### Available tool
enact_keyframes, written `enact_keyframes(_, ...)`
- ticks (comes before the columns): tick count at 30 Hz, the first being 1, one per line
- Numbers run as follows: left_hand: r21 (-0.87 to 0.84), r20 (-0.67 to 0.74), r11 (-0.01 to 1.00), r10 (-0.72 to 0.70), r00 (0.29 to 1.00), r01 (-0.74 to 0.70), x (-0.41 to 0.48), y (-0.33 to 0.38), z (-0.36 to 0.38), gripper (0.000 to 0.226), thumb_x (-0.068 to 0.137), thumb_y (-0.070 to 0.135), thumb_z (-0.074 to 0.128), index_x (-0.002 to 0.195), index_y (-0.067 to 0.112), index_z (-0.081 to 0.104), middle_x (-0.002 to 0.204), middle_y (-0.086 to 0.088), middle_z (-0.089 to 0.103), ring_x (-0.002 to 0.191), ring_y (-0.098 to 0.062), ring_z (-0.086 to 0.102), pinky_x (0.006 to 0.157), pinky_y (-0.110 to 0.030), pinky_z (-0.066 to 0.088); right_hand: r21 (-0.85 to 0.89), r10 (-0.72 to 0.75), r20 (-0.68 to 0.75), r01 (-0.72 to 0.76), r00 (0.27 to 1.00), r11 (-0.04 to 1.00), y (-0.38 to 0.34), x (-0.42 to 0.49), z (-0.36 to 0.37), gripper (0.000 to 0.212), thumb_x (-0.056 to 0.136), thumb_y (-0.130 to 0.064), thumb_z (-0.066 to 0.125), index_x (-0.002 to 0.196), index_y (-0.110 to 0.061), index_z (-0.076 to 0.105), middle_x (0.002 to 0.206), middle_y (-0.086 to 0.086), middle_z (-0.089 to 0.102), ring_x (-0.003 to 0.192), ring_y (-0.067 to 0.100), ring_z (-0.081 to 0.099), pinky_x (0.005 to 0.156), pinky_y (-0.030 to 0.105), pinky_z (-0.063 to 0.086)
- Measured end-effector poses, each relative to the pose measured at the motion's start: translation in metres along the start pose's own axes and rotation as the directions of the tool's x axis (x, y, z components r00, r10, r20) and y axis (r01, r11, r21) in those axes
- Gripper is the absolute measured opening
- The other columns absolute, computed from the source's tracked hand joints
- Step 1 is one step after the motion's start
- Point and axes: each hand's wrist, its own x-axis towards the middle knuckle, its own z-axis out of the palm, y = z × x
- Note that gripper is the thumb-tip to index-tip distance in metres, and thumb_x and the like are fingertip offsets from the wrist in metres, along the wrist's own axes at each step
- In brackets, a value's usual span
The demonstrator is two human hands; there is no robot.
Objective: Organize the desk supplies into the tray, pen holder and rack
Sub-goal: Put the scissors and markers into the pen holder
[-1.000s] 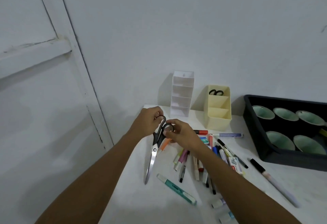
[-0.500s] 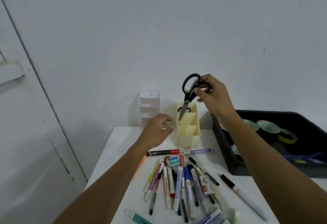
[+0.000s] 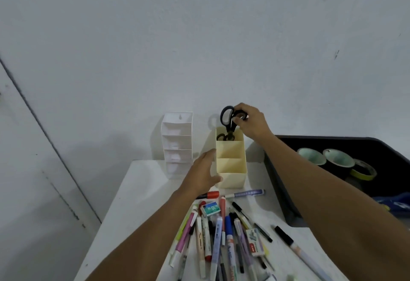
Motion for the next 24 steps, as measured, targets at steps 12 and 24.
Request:
enact_keyframes(12, -0.13, 0.034, 0.988, -0.081, 0.996, 0.085, 0.006, -0.005, 0.006, 0.075, 0.08, 0.019, 0.077, 0.143, 0.023, 0.038, 0.135, 0.005, 0.05, 0.113, -0.016, 0.055, 0.094, -0.043, 0.052, 0.062, 0.074, 0.18, -0.086, 0.981, 0.994, 0.008, -0.013, 0.019, 0.024, 0.093, -0.018, 0.061, 0.117, -0.02, 0.062, 0.106, -0.004, 0.063, 0.098, 0.013, 0.059, 0.079, 0.017, 0.045)
enact_keyframes(24, -0.33, 0.16, 0.921, -0.163, 0.974, 0.208, 0.003, -0.003, 0.005, 0.072, 0.086, 0.014, 0.067, 0.147, 0.032, 0.033, 0.143, 0.008, 0.048, 0.121, -0.012, 0.054, 0.102, -0.036, 0.045, 0.393, 0.586, 0.071, -0.563, 0.807, 0.727, 0.045, -0.11, 0.038, 0.025, 0.095, -0.012, 0.041, 0.11, -0.023, 0.058, 0.118, 0.006, 0.063, 0.106, 0.022, 0.06, 0.095, 0.045, 0.052)
